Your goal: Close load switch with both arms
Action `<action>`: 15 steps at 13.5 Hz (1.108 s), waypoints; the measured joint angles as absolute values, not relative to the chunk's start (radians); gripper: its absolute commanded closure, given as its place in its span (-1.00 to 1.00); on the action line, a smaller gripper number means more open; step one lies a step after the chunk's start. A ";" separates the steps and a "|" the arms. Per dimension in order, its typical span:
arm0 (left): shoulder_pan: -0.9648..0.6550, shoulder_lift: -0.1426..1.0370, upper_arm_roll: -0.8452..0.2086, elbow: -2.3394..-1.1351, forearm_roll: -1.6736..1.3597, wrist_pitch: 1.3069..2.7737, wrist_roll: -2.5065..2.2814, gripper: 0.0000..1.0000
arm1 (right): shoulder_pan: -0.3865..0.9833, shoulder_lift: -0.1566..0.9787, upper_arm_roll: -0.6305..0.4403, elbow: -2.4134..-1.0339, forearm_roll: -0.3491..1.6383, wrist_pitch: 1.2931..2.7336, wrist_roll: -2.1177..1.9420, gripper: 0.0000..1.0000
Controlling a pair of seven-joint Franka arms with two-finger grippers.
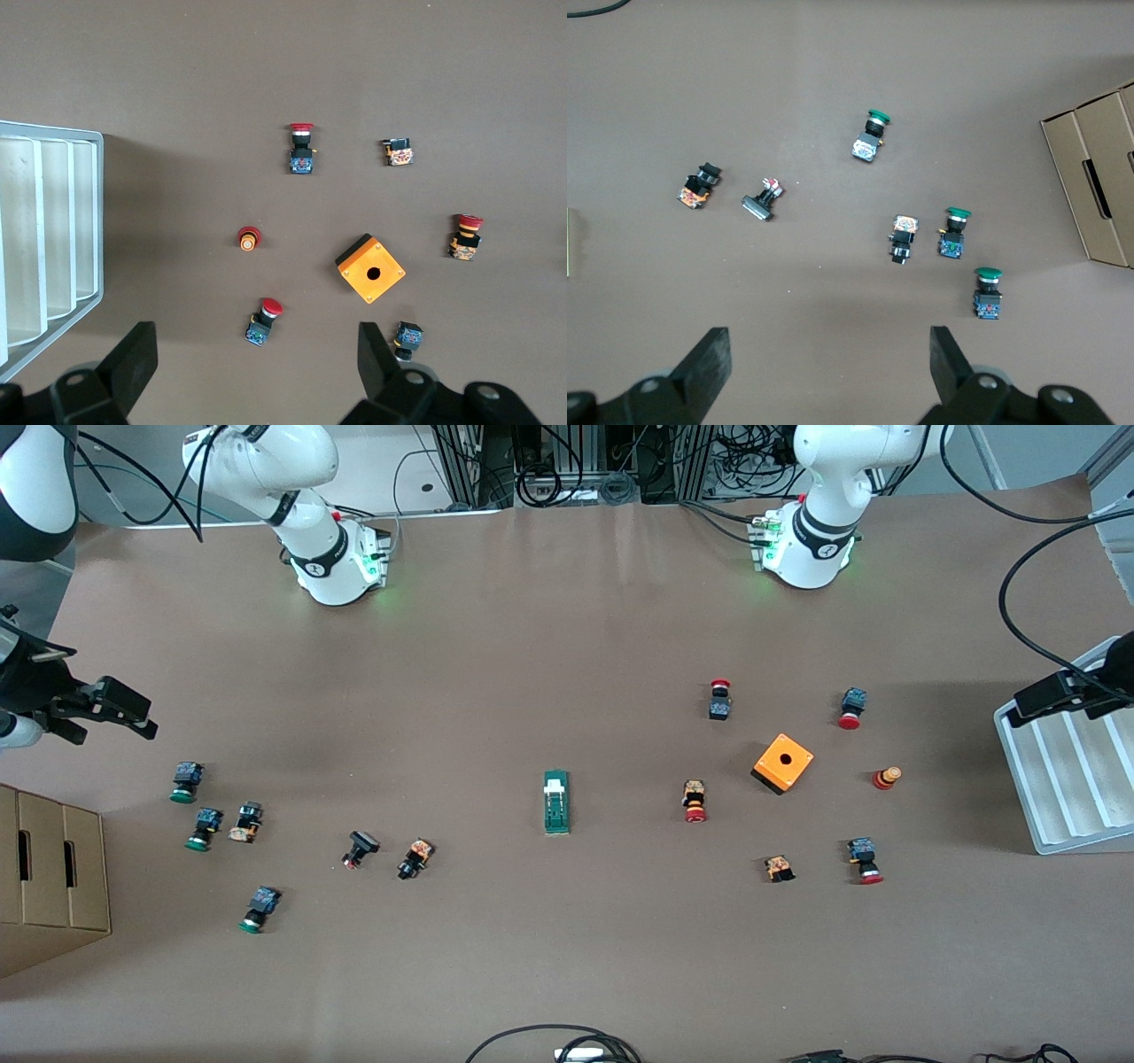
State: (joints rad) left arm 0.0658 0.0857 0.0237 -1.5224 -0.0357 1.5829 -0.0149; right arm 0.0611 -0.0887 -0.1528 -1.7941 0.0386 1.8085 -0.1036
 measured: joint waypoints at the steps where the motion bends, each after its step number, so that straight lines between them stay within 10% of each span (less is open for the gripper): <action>1: 0.066 0.086 0.024 -1.522 -0.036 1.583 -0.015 -1.00 | 0.061 -0.089 -0.153 -1.794 0.039 1.810 -0.104 -1.00; 15: 0.049 0.086 -0.001 -1.522 -0.017 1.583 -0.015 -1.00 | 0.061 -0.088 -0.153 -1.794 0.039 1.824 -0.104 -1.00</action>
State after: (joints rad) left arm 0.0494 0.0859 -0.0013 -1.5224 -0.0168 1.5830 -0.0150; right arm 0.0611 -0.0883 -0.1528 -1.7939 0.0386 1.8237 -0.1036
